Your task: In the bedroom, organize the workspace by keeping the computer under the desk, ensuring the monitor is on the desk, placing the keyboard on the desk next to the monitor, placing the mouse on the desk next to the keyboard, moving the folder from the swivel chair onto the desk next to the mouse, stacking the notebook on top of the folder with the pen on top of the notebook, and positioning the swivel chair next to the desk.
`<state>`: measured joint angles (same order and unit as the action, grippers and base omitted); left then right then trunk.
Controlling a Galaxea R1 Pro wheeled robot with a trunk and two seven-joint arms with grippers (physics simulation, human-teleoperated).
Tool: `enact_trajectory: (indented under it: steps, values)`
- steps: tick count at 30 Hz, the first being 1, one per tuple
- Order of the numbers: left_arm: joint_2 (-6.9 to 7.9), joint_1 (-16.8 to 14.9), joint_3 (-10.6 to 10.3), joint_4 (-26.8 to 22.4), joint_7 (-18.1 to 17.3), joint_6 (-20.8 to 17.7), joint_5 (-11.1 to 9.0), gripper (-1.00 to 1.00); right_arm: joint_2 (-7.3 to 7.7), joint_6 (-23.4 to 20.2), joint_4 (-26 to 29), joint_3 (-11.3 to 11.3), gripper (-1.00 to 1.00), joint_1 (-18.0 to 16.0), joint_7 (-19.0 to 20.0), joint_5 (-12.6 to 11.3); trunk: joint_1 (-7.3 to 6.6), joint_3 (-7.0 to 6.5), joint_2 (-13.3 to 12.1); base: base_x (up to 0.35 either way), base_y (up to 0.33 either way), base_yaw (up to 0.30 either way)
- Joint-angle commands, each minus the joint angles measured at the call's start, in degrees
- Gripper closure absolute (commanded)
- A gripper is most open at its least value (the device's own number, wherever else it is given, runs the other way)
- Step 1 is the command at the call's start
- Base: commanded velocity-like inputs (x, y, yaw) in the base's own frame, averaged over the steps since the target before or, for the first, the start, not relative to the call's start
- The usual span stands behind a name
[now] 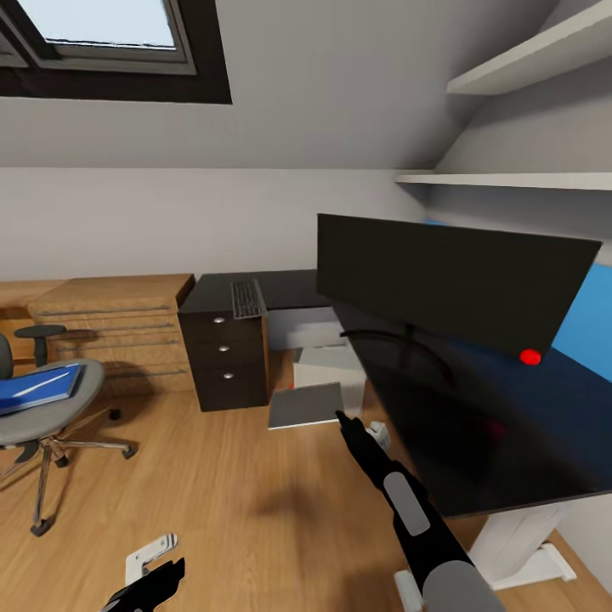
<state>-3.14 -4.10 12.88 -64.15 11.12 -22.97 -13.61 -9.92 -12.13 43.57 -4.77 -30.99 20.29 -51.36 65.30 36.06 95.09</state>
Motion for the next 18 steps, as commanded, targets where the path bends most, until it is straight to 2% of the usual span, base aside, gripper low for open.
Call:
enact_trajectory:
  steps: [1, 11, 18]
  values:
    - [-0.03, -0.03, 0.04, -0.07, 0.3, -0.23, -0.61, -1.0, -0.08, -0.61, 0.02, -0.22, 1.0, -0.04, 0.28, -0.64, 0.03, 0.06, 0.03, 0.279, 0.221, 0.0]
    - [0.06, -0.03, 0.04, 0.55, 0.3, -0.23, -0.62, -1.0, -0.08, -0.61, -0.06, 0.18, 1.0, -0.04, 0.19, -0.63, 0.03, 0.06, 0.03, 0.285, 0.194, 0.0]
    - [0.0, -0.03, -0.02, 1.94, 0.37, -0.19, -0.61, -1.0, -0.08, -0.61, -0.06, 0.27, 1.0, -0.04, -0.15, -0.6, 0.03, -0.09, 0.03, 0.057, 0.03, 0.06]
